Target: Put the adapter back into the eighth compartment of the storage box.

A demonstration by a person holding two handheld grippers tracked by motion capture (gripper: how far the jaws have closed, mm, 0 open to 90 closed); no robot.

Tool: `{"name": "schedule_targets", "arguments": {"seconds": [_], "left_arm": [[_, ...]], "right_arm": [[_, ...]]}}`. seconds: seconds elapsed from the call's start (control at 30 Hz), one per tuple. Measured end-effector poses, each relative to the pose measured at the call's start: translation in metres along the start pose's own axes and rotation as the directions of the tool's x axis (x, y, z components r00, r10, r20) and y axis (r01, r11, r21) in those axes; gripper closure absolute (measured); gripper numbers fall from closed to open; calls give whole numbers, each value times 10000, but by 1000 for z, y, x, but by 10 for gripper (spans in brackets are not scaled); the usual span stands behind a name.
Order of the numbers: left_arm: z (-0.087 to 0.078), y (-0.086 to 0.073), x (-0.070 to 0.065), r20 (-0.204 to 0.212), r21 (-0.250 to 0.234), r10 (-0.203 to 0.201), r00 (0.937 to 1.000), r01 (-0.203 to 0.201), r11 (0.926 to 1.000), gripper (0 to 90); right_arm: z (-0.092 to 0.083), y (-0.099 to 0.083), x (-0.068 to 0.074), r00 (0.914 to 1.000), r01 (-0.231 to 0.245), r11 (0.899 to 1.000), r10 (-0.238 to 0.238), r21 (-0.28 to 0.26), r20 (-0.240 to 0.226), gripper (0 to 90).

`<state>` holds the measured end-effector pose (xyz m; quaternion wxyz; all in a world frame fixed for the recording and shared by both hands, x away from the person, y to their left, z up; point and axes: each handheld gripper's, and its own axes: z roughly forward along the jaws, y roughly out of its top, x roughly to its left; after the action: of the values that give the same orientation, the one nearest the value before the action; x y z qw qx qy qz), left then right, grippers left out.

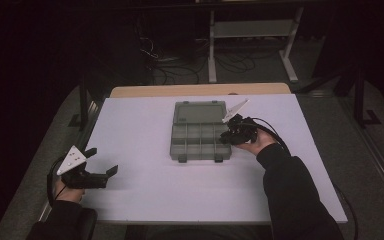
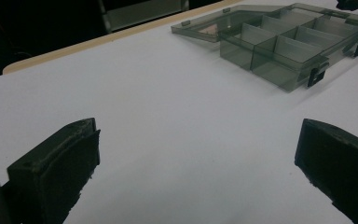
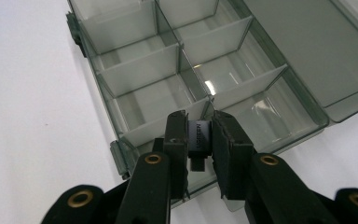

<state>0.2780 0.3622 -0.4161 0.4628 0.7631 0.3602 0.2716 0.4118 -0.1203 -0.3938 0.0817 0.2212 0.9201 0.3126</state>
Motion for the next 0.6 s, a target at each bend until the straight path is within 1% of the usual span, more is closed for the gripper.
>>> {"name": "schedule_targets", "arguments": {"seconds": [0.3,0.53,0.6], "left_arm": [[0,0,0,4,7,10,10000,-10,10000,0],[0,0,0,5,4,7,10000,-7,10000,0],[0,0,0,3,10,16,10000,-16,10000,0]], "right_arm": [[8,-4,0,9999,-41,9997,44,221,-119,747],[14,-3,2,9998,12,9992,-4,403,-206,745],[14,-3,3,9999,75,9989,-68,460,-154,734]]}}
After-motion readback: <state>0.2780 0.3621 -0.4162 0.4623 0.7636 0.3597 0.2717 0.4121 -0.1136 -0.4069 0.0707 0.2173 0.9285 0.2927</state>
